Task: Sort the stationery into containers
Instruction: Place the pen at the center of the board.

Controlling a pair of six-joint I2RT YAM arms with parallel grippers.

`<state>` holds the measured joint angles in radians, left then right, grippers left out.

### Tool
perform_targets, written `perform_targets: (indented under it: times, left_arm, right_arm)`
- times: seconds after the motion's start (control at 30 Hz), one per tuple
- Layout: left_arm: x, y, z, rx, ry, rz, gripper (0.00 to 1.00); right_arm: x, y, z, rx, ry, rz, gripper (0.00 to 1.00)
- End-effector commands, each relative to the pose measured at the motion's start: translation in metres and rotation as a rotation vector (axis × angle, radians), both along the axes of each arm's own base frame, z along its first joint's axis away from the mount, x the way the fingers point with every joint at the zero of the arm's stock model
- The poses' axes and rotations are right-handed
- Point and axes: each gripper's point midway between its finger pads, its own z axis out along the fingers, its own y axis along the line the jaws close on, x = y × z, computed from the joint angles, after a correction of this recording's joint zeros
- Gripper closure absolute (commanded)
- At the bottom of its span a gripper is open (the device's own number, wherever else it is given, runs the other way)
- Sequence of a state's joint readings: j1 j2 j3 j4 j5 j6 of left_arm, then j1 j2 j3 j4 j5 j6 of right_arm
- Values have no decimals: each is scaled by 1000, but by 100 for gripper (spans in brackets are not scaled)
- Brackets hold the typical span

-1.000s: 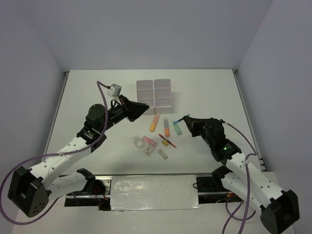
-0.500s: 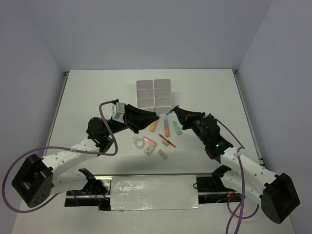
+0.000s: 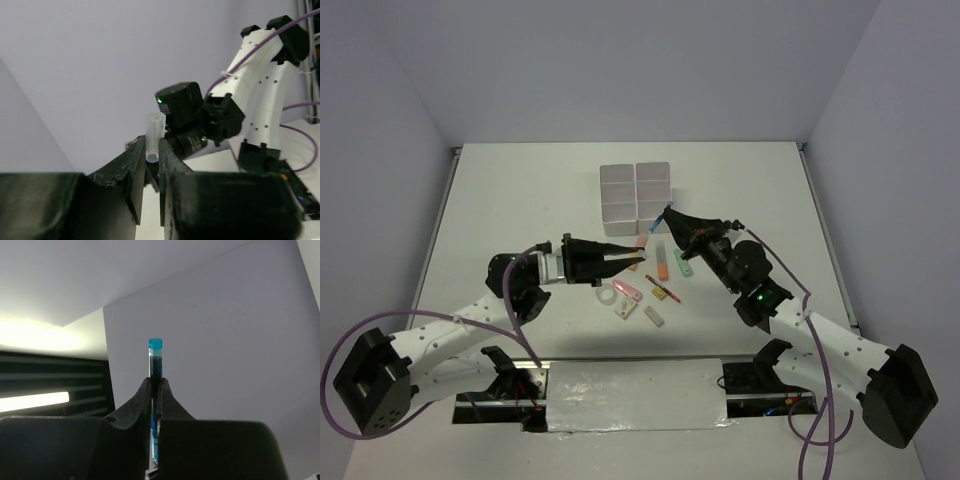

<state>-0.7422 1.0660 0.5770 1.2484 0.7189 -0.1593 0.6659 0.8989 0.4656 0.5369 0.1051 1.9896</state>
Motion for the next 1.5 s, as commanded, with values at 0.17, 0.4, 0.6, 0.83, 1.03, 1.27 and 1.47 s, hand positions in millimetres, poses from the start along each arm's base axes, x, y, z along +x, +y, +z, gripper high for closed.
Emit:
perform_targets:
  times: [0.17, 0.4, 0.6, 0.83, 1.03, 1.27, 1.47]
  left_arm:
    - [69, 16, 53, -45, 327, 330, 100]
    - [117, 48, 39, 37, 773, 644, 100]
    - [93, 100, 33, 43, 904, 779, 100]
    - [66, 137, -26, 224, 964, 896, 100]
    - [56, 144, -62, 333, 931, 909, 100]
    - [55, 151, -83, 352, 898, 936, 100]
    - [47, 156, -89, 342, 880, 916, 100]
  right_arm:
    - [12, -40, 28, -121, -60, -241, 100]
    - [38, -65, 4, -1114, -172, -326, 100]
    - [51, -80, -94, -1948, -304, 98, 100]
    - [44, -120, -221, -2150, -60, 843, 100]
    - [66, -123, -256, -1956, 37, 879, 100]
    - [74, -154, -305, -1951, 400, 891, 91]
    - [84, -161, -305, -1890, 500, 757, 77]
